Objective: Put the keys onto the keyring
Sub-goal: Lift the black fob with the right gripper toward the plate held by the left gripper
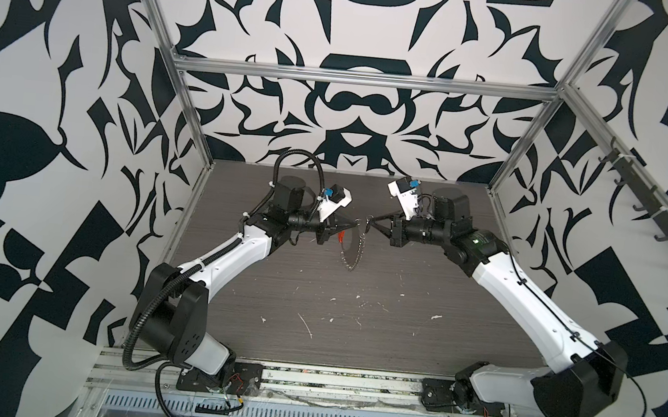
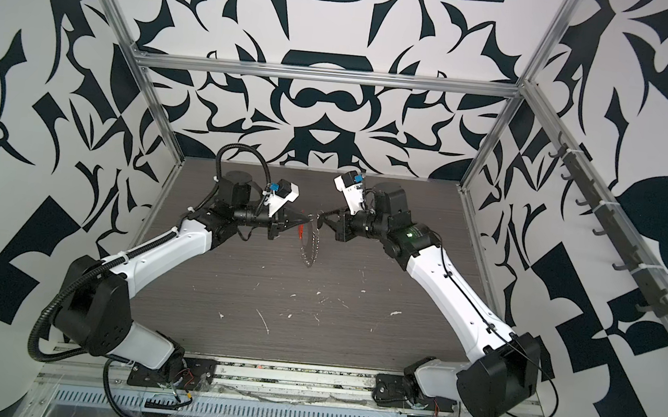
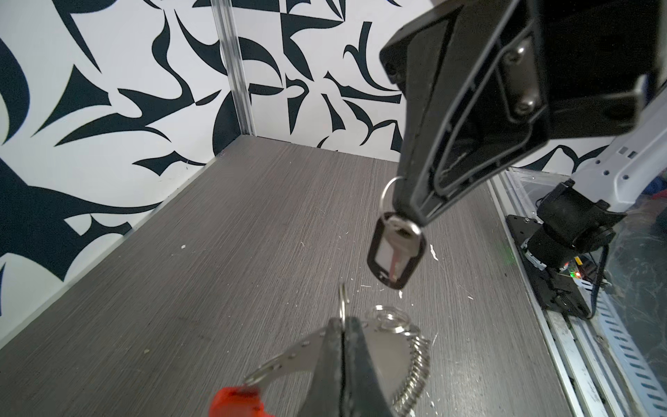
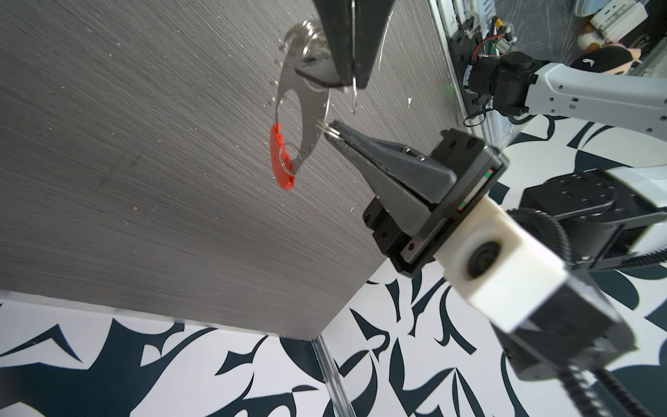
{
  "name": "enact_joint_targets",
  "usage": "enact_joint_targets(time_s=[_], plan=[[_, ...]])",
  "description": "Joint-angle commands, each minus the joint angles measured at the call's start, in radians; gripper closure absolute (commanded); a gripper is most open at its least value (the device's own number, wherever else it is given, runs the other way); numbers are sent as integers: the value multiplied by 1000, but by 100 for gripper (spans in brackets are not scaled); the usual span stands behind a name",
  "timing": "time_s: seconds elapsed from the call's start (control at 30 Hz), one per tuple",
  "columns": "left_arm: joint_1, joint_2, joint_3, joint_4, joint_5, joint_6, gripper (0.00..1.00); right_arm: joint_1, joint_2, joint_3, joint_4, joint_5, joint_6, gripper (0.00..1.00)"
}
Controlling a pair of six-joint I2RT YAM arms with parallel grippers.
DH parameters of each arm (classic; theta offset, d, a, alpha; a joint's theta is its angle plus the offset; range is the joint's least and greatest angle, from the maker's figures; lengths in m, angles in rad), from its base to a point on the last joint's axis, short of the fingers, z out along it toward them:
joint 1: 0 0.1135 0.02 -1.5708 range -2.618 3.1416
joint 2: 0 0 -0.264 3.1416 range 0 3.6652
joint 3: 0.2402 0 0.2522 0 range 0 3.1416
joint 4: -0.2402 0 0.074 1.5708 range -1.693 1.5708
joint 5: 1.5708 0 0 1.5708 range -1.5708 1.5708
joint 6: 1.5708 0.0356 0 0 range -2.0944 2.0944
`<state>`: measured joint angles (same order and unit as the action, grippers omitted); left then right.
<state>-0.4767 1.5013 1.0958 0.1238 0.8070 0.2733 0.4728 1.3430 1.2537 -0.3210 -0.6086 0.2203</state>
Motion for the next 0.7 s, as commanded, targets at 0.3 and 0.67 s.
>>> enact_joint_targets(time_s=[0.3, 0.67], plan=[[-2, 26, 63, 53, -21, -19, 100, 8, 19, 45, -25, 8, -62, 100], [-2, 24, 59, 52, -17, -33, 100, 44, 62, 80, -11, 27, -62, 100]])
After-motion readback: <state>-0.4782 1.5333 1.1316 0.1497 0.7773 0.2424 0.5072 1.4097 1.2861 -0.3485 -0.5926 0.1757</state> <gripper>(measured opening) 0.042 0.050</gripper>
